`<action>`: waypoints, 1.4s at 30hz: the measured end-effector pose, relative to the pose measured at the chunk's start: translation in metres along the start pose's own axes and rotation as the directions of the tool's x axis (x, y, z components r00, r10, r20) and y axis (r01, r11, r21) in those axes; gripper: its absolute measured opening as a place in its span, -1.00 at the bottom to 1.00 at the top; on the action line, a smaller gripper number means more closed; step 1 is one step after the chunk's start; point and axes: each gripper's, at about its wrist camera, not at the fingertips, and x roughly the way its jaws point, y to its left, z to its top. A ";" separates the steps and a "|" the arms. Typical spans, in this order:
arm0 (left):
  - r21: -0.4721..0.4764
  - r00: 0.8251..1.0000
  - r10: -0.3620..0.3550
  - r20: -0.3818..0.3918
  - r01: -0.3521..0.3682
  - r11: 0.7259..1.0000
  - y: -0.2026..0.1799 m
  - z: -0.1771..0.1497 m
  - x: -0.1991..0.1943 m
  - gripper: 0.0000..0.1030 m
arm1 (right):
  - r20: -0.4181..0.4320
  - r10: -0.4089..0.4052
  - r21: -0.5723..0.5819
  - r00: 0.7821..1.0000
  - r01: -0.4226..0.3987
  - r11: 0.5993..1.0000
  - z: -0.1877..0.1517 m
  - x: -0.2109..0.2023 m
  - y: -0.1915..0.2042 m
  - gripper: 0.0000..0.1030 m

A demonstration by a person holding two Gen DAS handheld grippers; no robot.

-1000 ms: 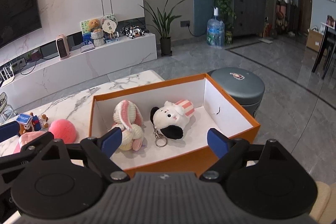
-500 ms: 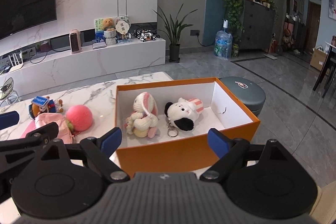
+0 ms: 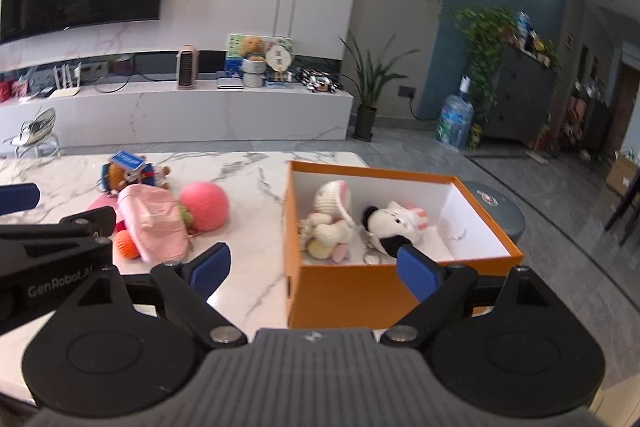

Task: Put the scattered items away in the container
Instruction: 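Withdraw both tools from the box back toward the remaining toys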

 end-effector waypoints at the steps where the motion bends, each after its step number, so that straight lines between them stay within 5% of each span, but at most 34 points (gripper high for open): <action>1: -0.013 1.000 0.005 -0.006 -0.006 1.000 0.005 -0.002 0.000 0.58 | 0.004 0.004 -0.014 1.000 -0.004 1.000 0.000 -0.001 0.006 0.78; 23: -0.127 0.988 0.059 -0.143 -0.077 0.989 0.079 -0.045 0.042 0.60 | -0.029 0.054 -0.134 0.998 -0.057 0.989 -0.022 0.031 0.090 0.79; 28: -0.166 0.987 0.007 -0.161 -0.035 0.985 0.087 -0.052 0.059 0.60 | -0.044 0.083 -0.256 0.996 -0.091 0.962 -0.032 0.049 0.113 0.80; 34: -0.167 0.981 0.025 -0.191 -0.058 0.984 0.096 -0.061 0.083 0.60 | -0.056 0.133 -0.366 0.990 -0.144 0.920 -0.037 0.071 0.141 0.81; 42: -0.215 0.972 0.074 -0.224 -0.123 0.969 0.119 -0.071 0.118 0.60 | -0.100 0.132 -0.306 0.986 -0.157 0.939 -0.031 0.121 0.148 0.82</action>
